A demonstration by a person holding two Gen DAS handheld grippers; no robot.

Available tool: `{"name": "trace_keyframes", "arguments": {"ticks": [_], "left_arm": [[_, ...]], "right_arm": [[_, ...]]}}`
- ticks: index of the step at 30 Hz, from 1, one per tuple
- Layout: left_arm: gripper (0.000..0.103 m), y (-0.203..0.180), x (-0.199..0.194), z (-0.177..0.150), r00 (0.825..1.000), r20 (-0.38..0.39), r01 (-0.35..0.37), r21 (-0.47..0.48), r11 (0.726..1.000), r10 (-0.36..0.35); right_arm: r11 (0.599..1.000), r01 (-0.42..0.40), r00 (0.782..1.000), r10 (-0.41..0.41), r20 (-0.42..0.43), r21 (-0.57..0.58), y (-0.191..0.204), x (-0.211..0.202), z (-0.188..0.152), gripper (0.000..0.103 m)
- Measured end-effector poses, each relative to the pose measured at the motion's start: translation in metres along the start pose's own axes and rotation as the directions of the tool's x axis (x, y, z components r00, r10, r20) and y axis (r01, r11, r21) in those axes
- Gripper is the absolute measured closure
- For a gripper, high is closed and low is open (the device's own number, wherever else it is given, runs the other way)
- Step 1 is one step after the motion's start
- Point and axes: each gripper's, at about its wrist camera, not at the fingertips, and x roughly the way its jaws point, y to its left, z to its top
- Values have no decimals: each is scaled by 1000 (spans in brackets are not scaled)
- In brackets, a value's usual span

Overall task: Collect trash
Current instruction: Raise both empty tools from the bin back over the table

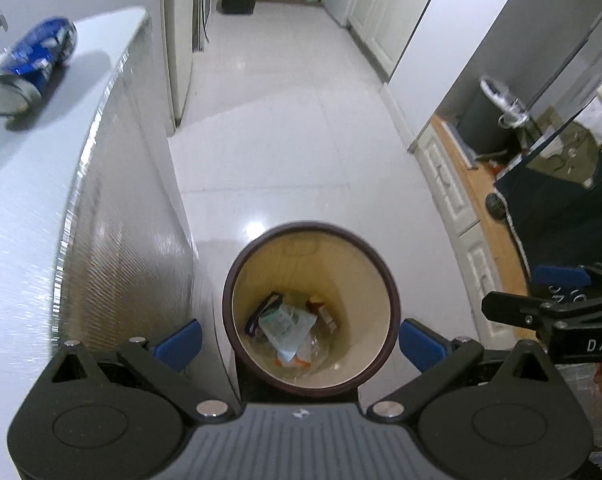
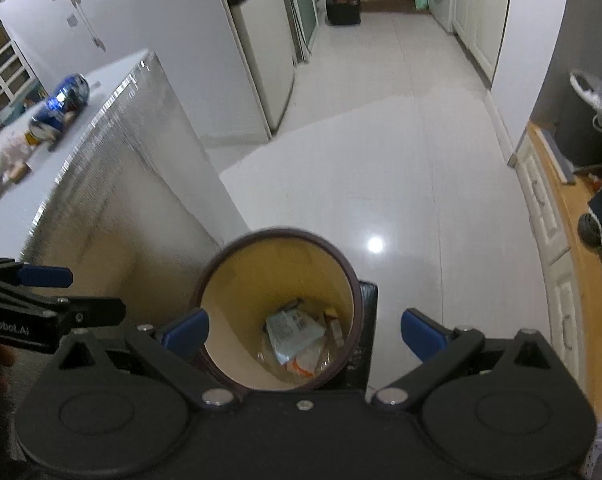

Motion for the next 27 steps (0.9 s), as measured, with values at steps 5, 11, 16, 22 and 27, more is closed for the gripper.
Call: {"name": "trace_keyframes", "arguments": {"ticks": [5,11,16,22,27], "left_arm": [[0,2,-31,1,998,70,5,0,1000,-5],[0,15,-72,-3,986,164,2,-25,1000,2],[0,39,-107,-11,974,224,-20,-69,997,35],[0,76,-141,-21,962,264,-39,-105,994,66],[0,110,-165,-30,952,291,-52,-142,989,92]], "right_arm": [[1000,1,998,1,67,-26,11,-24,8,0],[998,-2,992,10,126,-59,33,-46,15,0],[996,-12,986,27,165,-93,62,-59,18,0],[989,-47,979,73,188,-141,106,-64,23,0],[978,-96,973,131,189,-184,151,-64,27,0]]}}
